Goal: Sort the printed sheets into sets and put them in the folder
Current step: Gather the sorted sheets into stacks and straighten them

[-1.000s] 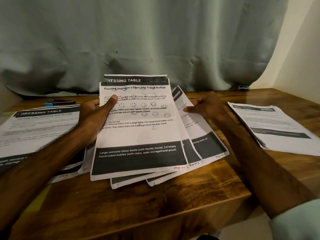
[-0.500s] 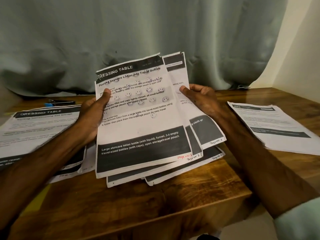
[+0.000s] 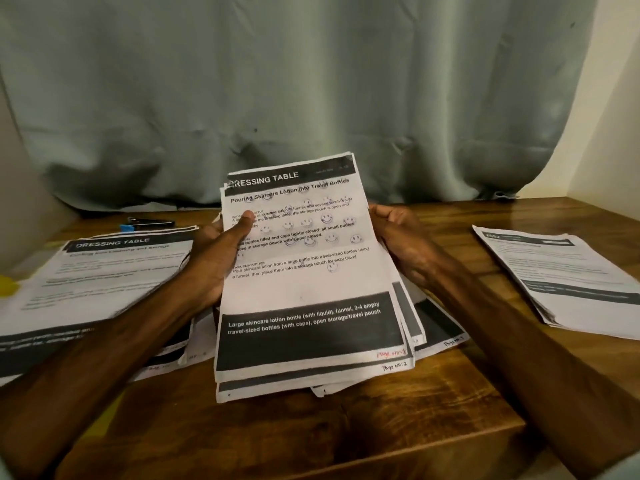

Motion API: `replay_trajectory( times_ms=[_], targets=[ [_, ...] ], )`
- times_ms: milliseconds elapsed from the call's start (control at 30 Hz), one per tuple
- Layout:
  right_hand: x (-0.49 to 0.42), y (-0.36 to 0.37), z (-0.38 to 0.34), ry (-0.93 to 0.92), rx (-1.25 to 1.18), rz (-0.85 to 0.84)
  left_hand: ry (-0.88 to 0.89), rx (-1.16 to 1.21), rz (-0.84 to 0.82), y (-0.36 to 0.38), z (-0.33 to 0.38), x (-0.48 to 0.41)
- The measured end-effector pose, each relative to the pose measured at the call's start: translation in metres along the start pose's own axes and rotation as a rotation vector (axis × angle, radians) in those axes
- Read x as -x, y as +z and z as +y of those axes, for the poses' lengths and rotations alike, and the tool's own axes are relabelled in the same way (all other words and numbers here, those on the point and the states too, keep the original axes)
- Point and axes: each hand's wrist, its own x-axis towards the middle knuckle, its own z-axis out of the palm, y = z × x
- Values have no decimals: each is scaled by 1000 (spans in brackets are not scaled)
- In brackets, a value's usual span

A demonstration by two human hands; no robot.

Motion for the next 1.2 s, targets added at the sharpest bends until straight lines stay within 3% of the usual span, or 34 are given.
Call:
replay_trajectory(
  times_ms=[167, 267, 367, 533, 667, 1067, 1200],
  targets=[
    [-4, 6, -1, 112, -39, -22, 16, -1, 38, 2, -2, 0],
    [1, 8, -6, 120, -94, -175, 63, -19, 72, 1, 1, 0],
    [11, 11, -10, 74, 12, -263, 113, -21, 102, 1, 4, -1],
    [12, 17, -3, -37, 62, -183, 58, 118, 63, 6, 9, 2],
    [8, 18, -6, -92, 27, -109, -17, 155, -197, 6, 16, 5],
    [40, 12, -72, -292, 94, 159, 468, -171, -165, 49, 66, 48],
    [53, 8, -96, -373, 116, 196, 532, -173, -185, 58, 85, 63]
  ],
)
